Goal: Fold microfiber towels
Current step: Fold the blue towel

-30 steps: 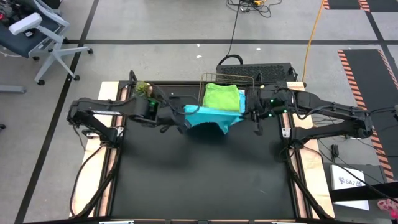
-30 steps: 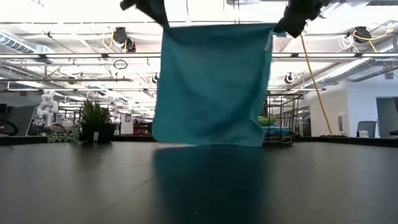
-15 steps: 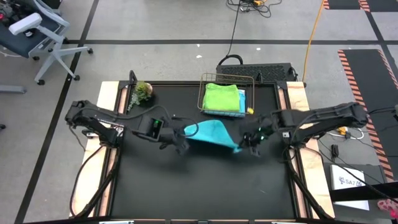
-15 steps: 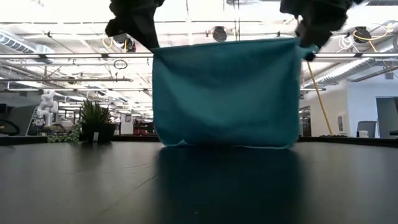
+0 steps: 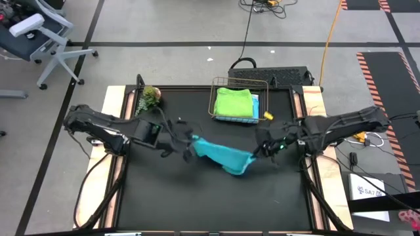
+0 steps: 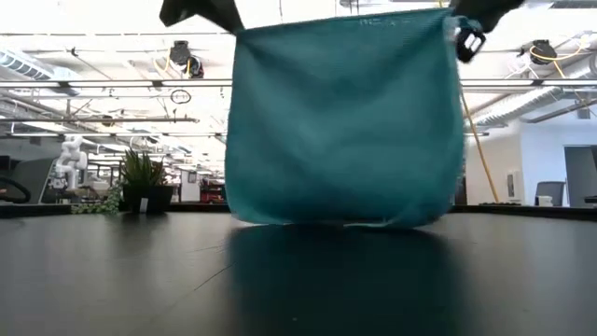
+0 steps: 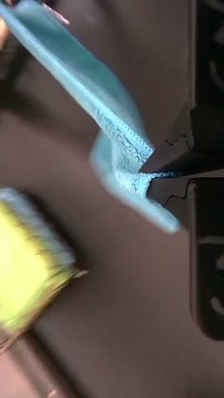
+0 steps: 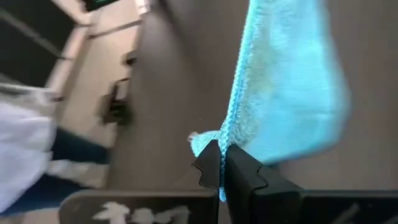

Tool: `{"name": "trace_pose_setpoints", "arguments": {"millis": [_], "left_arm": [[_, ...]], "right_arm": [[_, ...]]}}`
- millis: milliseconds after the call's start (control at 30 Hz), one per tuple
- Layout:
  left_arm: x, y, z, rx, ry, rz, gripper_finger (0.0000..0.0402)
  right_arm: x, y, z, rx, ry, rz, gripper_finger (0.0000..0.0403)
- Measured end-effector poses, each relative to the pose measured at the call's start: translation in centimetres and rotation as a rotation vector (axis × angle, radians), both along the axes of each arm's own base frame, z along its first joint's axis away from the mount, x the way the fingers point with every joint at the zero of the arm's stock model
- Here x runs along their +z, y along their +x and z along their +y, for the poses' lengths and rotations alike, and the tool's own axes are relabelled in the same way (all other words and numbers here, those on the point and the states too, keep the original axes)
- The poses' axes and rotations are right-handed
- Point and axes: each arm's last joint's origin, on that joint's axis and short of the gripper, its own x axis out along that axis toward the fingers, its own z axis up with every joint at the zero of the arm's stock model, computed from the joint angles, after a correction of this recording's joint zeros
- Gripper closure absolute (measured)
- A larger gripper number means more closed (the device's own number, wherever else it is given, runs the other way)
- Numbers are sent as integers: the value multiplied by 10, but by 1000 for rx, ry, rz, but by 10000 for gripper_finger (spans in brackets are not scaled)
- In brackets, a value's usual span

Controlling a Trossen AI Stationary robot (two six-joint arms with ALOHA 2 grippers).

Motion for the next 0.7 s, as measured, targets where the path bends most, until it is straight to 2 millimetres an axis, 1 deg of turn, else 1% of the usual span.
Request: {"name": "trace_pose_setpoints", "arguments": {"millis": [200,267,367,433,567,700], "left_arm": [[55,-12,20,-20,131,-146,401],[69,-15,25,-30,159,-182,401],[86,-16,32,-55,213,-212,401],[90,-17,37,-56,234,-210,401],[88,-18,44,-48,241,-174,401],[80,-18,47,-46,238,-96,401]], "right_arm": [[46,-17,-25,-87,-227,-32,403],[56,-19,-32,-100,-301,-56,403],[71,-21,-44,-105,-389,-100,403],[78,-22,-52,-116,-431,-120,403],[85,-26,-64,-141,-482,-108,403],[83,-31,-69,-142,-497,-55,403]]}}
